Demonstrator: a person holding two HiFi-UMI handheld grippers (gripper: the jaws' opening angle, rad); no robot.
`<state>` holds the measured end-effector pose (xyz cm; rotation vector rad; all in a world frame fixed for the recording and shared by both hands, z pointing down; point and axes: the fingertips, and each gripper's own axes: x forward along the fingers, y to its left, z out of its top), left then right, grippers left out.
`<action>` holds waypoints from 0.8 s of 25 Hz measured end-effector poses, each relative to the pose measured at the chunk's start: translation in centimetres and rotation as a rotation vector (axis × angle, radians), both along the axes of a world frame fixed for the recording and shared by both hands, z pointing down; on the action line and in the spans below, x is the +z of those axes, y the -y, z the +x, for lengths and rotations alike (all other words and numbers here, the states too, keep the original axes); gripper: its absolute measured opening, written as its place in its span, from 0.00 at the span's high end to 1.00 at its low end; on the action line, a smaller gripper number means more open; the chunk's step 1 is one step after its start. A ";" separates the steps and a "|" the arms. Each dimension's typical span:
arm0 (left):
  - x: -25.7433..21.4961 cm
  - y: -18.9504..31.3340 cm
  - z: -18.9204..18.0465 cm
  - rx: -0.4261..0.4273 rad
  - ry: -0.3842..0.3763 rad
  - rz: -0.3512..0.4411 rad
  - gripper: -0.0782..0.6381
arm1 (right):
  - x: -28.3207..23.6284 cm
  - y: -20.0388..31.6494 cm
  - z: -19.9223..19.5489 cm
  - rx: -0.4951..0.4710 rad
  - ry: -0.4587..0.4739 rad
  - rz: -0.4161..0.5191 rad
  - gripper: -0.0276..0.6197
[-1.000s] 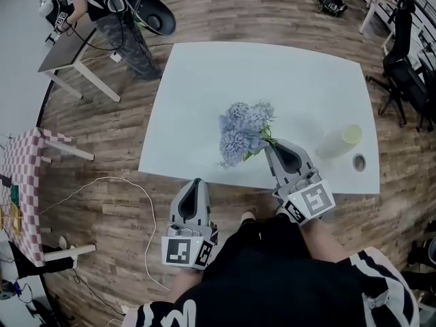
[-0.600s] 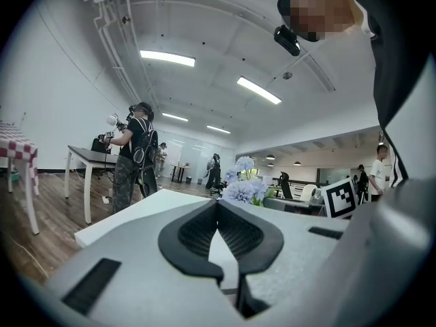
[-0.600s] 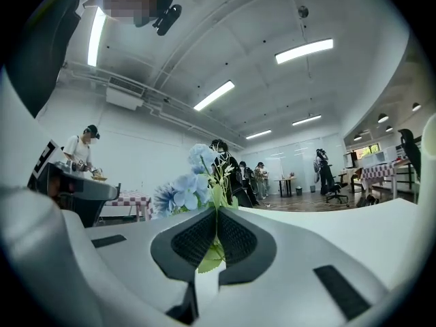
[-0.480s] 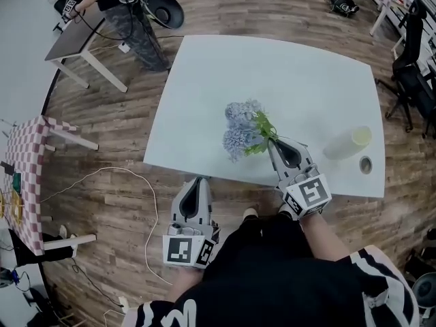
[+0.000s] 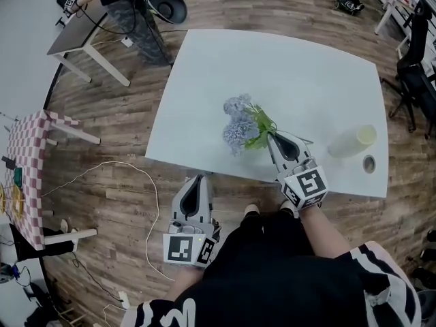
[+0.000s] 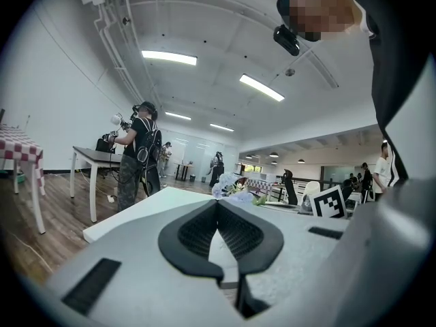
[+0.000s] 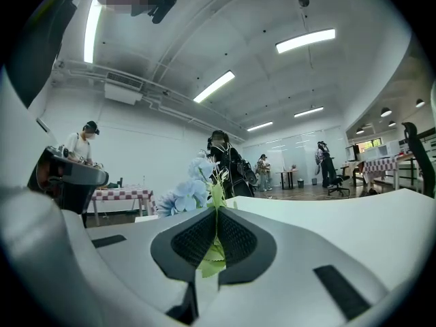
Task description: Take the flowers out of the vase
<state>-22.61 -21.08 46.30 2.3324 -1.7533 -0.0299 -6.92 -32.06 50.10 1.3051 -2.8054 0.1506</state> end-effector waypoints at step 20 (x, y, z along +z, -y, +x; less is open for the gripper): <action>-0.1 -0.5 -0.4 -0.020 0.001 0.006 0.88 | 3.6 0.7 -0.6 0.001 -0.021 -0.068 0.92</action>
